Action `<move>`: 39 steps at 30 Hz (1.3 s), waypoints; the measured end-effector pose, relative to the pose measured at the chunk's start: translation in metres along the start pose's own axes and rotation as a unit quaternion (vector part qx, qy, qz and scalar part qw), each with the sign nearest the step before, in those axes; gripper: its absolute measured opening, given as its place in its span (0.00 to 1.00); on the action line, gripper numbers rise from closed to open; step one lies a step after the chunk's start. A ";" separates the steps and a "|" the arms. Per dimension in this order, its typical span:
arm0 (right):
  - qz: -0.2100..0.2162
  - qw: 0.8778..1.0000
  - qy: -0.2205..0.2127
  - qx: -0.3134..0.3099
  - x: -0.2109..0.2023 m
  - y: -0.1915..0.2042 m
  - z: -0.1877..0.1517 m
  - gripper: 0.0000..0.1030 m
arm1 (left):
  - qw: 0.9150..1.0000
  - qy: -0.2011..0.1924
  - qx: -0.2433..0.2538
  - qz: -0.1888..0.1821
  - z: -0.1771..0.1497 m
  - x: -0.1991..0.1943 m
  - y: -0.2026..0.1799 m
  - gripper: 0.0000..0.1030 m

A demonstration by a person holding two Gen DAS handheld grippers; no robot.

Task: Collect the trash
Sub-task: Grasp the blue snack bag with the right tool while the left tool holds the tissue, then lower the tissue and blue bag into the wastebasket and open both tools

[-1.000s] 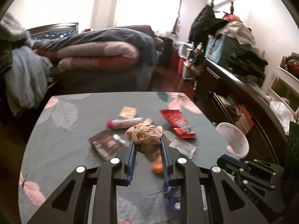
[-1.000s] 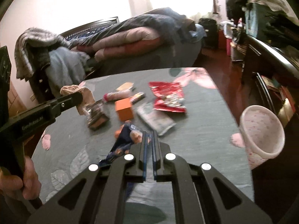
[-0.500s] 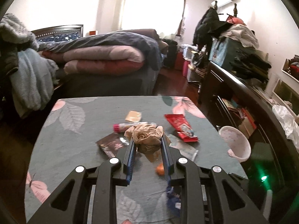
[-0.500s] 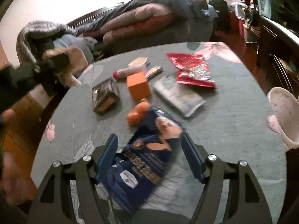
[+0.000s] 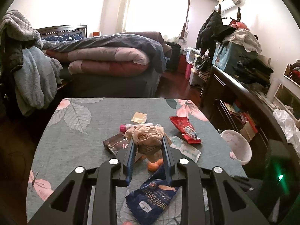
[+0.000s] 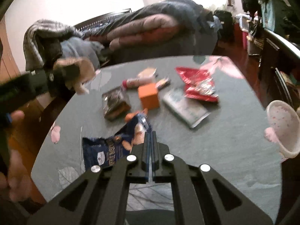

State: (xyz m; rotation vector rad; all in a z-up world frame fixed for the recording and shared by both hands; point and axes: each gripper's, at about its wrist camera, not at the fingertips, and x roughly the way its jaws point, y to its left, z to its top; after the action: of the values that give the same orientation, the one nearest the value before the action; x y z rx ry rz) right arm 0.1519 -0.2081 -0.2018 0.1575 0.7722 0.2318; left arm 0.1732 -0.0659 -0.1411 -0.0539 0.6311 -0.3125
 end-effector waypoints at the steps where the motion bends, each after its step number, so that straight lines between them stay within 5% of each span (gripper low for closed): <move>1: 0.002 1.000 0.002 0.002 0.000 -0.003 0.001 0.07 | 1.000 -0.001 0.001 -0.002 0.001 0.000 -0.001 0.26; 3: 0.010 1.000 0.023 0.014 0.012 -0.006 0.001 0.22 | 1.000 -0.004 0.004 -0.002 0.001 -0.002 -0.004 0.27; 5: 0.034 0.998 0.035 0.040 0.027 -0.007 0.001 0.60 | 1.000 -0.007 0.007 -0.002 0.001 -0.004 -0.006 0.27; 9: 0.067 0.995 0.054 0.053 0.052 0.003 0.002 0.61 | 1.000 -0.007 0.012 0.007 -0.001 -0.007 -0.004 0.28; 10: 0.072 0.994 0.058 0.054 0.058 0.006 0.002 0.61 | 1.000 -0.007 0.012 0.010 -0.001 -0.007 -0.003 0.28; 12: 0.080 0.993 0.067 0.050 0.066 0.013 0.002 0.43 | 1.000 -0.007 0.012 0.015 -0.001 -0.008 0.001 0.28; 13: 0.079 0.993 0.073 0.044 0.069 0.016 0.002 0.16 | 1.000 -0.007 0.009 0.015 -0.001 -0.008 0.003 0.28; 14: 0.078 0.994 0.072 0.040 0.069 0.019 0.002 0.06 | 1.000 -0.008 0.008 0.016 -0.001 -0.009 0.005 0.28; 25: 0.048 0.997 -0.011 0.053 -0.003 -0.015 0.011 0.05 | 1.000 -0.012 0.007 -0.008 0.003 -0.009 -0.005 0.28; 39: -0.027 0.986 -0.100 0.132 -0.096 -0.134 0.003 0.05 | 0.989 -0.009 0.092 -0.113 0.023 0.025 -0.131 0.28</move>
State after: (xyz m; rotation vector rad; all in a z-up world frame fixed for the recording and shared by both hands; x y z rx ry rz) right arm 0.1071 -0.3632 -0.1654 0.4047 0.6037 0.0599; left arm 0.1706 -0.1992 -0.1179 0.0486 0.5774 -0.5878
